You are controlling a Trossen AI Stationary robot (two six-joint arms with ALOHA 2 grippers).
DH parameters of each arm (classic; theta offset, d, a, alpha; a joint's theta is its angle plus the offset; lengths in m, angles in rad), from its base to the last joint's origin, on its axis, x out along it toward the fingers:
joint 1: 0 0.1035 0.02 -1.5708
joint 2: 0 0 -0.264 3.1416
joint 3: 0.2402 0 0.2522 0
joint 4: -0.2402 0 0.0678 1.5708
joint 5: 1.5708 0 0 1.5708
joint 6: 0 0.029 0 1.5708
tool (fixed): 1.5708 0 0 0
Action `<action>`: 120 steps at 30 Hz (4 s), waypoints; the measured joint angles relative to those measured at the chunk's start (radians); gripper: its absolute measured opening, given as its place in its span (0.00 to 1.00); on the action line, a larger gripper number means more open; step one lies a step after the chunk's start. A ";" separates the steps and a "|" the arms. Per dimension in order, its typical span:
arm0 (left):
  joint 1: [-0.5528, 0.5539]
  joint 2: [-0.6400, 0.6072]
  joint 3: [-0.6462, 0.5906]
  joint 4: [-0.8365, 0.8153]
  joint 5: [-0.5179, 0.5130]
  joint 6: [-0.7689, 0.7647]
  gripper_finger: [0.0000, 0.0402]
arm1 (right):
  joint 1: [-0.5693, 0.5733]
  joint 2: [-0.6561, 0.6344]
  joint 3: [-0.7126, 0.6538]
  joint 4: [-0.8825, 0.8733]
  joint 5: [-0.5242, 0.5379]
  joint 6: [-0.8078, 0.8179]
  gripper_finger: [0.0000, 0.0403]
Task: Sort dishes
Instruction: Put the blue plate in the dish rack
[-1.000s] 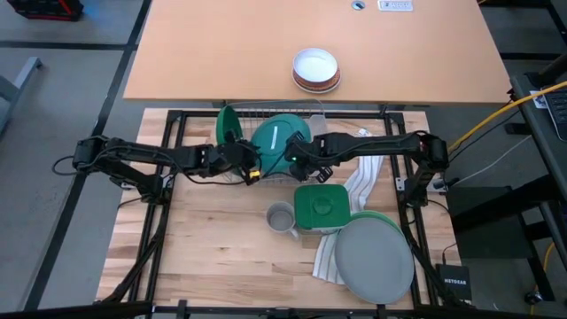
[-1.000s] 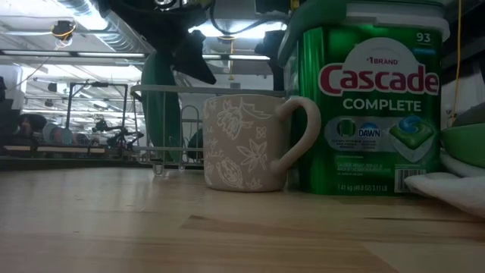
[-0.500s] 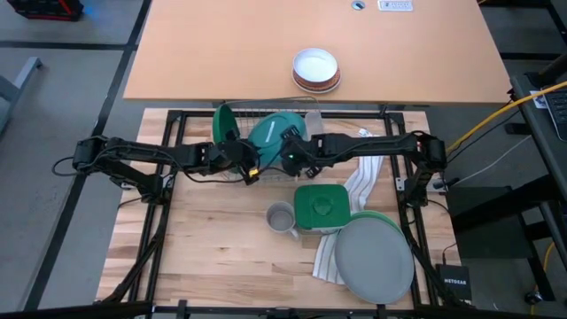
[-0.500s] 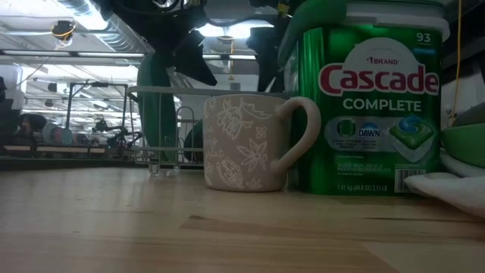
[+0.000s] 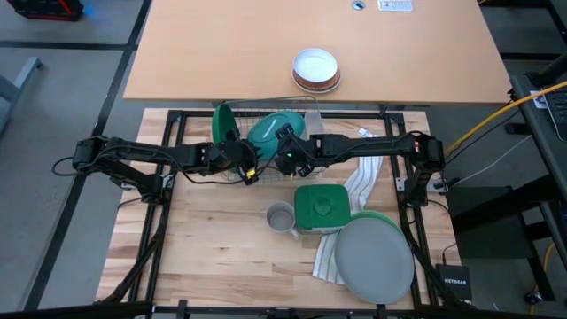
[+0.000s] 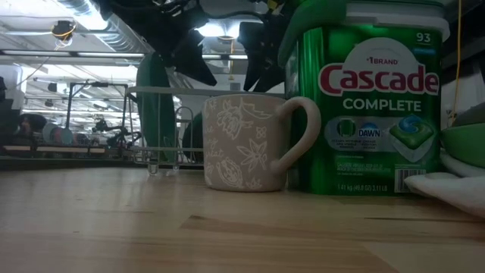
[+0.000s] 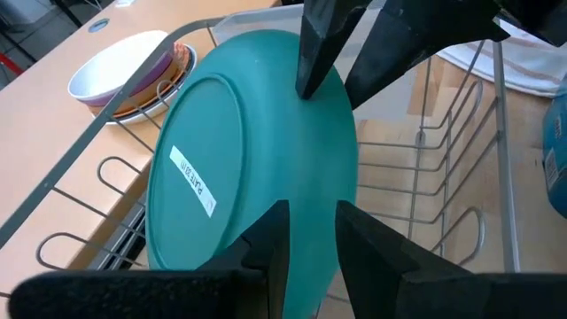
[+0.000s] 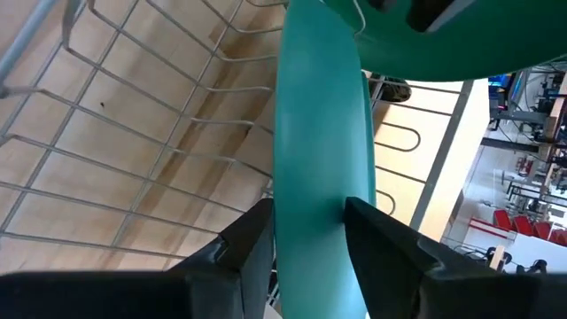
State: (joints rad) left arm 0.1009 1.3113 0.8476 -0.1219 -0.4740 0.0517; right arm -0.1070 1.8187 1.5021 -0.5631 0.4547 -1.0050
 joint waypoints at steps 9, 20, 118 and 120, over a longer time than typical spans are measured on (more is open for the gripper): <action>0.000 0.000 0.000 0.001 0.000 0.000 0.21 | 0.000 0.000 0.000 0.027 0.010 -0.001 0.16; -0.003 0.000 0.001 0.009 0.000 0.000 0.21 | 0.000 0.000 0.000 0.040 0.009 0.003 0.02; 0.023 -0.184 0.001 0.080 -0.001 0.044 0.21 | -0.235 0.050 0.000 0.481 0.042 -0.091 0.06; 0.015 -0.217 0.001 0.080 -0.002 0.058 0.21 | -0.235 0.050 0.000 0.507 0.032 -0.120 0.06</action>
State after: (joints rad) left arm 0.1158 1.0943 0.8486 -0.0423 -0.4755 0.1099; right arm -0.3422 1.8683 1.5021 -0.0561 0.4871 -1.1255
